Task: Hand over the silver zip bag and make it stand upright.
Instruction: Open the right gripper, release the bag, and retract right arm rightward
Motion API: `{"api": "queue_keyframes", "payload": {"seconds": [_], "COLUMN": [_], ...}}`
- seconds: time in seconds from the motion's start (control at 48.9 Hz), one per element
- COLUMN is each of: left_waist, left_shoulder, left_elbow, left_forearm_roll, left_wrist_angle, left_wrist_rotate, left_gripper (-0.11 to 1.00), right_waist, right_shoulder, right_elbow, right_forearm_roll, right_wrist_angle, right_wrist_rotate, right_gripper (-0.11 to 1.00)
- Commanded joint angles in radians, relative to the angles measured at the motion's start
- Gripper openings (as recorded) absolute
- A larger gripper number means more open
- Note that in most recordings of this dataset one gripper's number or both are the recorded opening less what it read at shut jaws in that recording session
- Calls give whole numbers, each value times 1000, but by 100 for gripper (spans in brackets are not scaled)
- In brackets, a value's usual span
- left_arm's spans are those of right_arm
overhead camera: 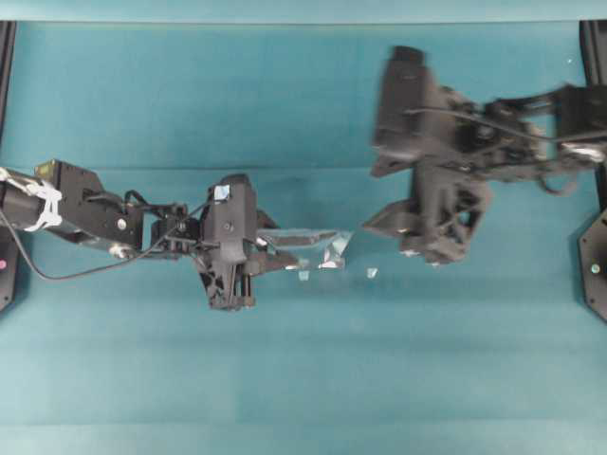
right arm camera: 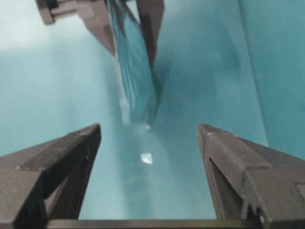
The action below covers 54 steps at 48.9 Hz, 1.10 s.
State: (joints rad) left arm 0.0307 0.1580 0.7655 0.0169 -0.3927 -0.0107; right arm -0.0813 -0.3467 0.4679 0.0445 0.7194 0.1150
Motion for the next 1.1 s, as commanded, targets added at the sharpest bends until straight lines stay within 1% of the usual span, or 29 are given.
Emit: {"api": "queue_keyframes", "payload": {"seconds": [0.0,0.123,0.245,0.429,0.613,1.084], "left_waist": [0,-5,-8,-12,-20,-26], "left_shoulder": [-9,-9,-9,-9,-9,-2], "left_elbow": [-9,-12,-6,-6,-6,-11], "left_forearm_roll": [3,3,3,3,5,5], "left_wrist_angle": [-3,-5,-5,-9,-9,-11], "left_wrist_rotate": [-3,-3,-3,-2,-2,-3], "left_gripper": [22,22,22,22,22,22], "right_waist": [6,6,9,12,12,12], "right_shoulder": [-75,-133,-178,-216,-216,-215], "right_elbow": [40,109,178,235,244,245], "right_forearm_roll": [-2,-2,-2,-2,-2,-2], "right_wrist_angle": [-66,-138,-189,-259,-298,-299], "right_wrist_rotate": [23,38,40,40,40,40], "right_gripper": [91,91,91,91,91,91]}}
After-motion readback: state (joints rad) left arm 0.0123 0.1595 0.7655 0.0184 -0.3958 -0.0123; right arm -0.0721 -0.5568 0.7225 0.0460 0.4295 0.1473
